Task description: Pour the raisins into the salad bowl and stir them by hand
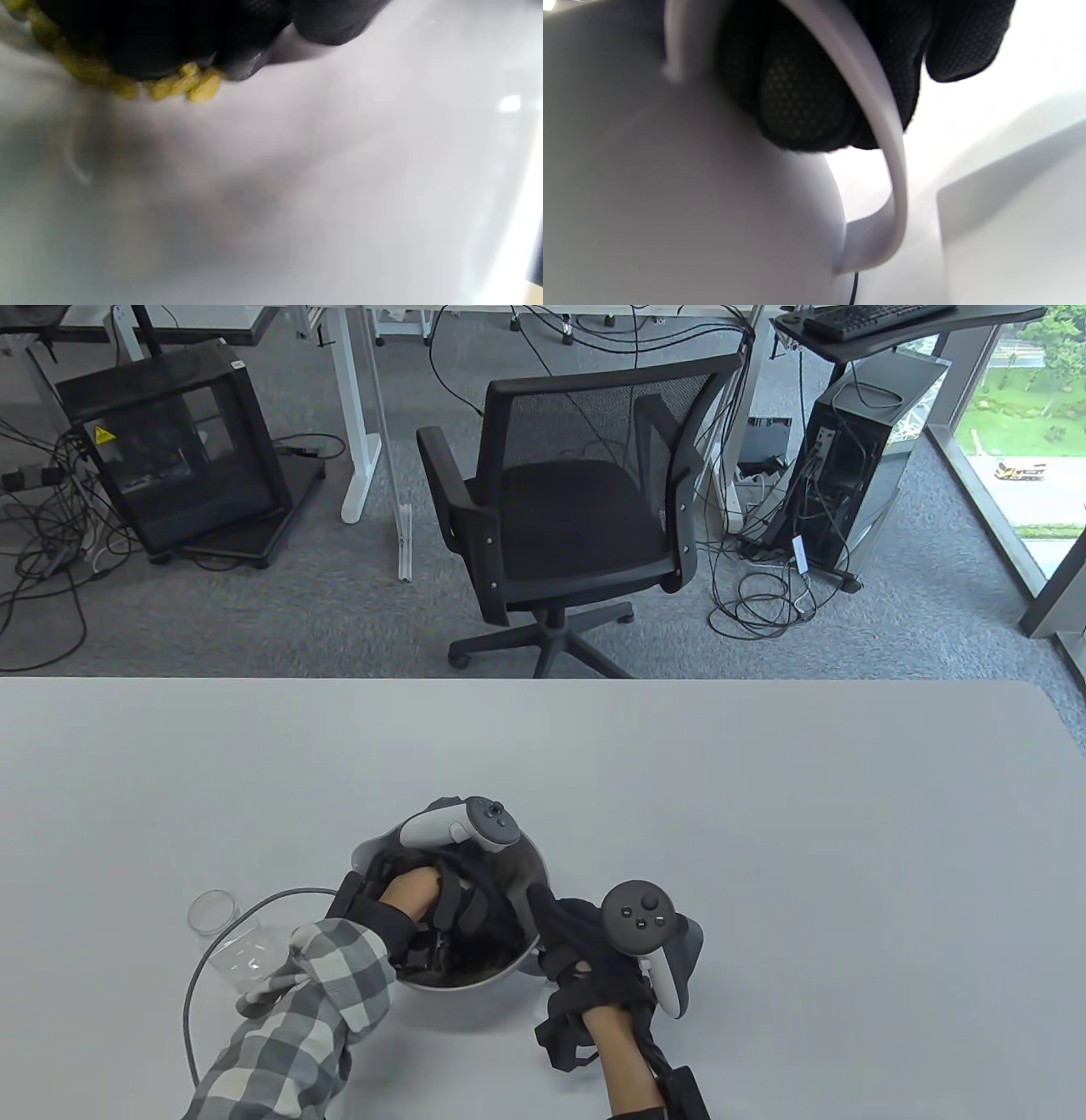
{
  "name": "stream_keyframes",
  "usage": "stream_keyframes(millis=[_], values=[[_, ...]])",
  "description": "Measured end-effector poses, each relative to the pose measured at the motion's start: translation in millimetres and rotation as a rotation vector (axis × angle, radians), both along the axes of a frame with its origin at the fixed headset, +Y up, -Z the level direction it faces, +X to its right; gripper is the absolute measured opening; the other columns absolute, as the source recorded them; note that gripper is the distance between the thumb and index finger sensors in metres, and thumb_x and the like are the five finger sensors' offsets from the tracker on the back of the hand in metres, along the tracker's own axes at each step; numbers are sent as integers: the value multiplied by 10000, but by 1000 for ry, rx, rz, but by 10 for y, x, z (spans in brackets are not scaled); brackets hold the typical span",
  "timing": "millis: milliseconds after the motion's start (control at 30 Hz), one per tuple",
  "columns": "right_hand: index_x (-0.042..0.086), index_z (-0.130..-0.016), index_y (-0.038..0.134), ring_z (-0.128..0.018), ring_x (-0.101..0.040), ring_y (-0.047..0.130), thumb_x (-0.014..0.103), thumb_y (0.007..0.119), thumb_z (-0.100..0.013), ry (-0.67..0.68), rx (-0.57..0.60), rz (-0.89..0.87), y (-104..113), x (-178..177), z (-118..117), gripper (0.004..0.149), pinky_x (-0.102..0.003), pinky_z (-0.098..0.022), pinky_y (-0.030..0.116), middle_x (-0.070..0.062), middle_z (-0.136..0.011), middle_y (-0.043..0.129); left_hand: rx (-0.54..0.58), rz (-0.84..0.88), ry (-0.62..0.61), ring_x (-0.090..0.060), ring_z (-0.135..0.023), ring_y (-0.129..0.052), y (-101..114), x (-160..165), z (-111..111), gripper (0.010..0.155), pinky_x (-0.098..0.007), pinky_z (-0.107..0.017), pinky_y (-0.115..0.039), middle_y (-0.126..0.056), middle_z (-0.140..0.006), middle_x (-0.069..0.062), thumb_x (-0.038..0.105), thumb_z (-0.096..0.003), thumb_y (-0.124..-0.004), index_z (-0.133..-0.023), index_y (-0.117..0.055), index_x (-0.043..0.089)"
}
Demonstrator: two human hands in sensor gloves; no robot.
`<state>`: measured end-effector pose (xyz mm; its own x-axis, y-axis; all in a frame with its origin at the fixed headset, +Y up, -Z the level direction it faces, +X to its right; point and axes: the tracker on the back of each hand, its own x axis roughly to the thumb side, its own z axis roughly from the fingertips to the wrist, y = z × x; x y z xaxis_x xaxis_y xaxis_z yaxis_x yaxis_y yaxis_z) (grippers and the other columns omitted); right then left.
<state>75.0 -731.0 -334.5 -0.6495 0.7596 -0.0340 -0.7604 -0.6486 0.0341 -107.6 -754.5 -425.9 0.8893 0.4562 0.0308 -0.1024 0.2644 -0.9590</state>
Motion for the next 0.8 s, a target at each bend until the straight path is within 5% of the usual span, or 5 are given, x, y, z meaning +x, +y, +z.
stream_keyframes(millis=[133,233,467,667,800], values=[[85,-479,874,-540,-239,978,631,555,-565,-27,23,11,-1,-6,13,638,-595,-560,693,-32,-351,978,392,-444,-123,-523,-723,-825,156,21,-136,548,-667,-575,-681,-710,-933,-298,368,-519,-726,-937,-735,13],[86,-479,873,-538,-228,977,632,549,-565,-46,50,33,17,-54,37,641,-588,-566,696,-31,-350,975,666,-380,-211,-407,-611,-933,207,90,-167,450,-596,-528,-769,-847,-802,-192,413,-511,-689,-841,-803,130],[84,-531,858,-599,-254,948,640,538,-559,-28,19,-20,-29,17,17,642,-614,-587,659,-49,-412,966,630,-163,-111,-449,-679,-926,530,58,-52,484,-626,-539,-758,-828,-894,-214,397,-499,-708,-882,-795,115],[54,-806,791,-856,-469,729,600,557,-567,-46,75,-35,48,59,68,640,-735,-604,497,-197,-803,885,712,104,69,-445,-691,-925,1138,-280,178,486,-621,-545,-760,-828,-899,-207,409,-507,-696,-888,-789,121],[102,-1013,598,-996,-539,388,612,581,-550,-71,488,236,611,-21,360,689,-800,-588,335,-274,-1085,523,864,657,402,-458,-723,-901,1682,-788,725,501,-636,-568,-739,-809,-919,-212,420,-516,-688,-914,-761,124]])
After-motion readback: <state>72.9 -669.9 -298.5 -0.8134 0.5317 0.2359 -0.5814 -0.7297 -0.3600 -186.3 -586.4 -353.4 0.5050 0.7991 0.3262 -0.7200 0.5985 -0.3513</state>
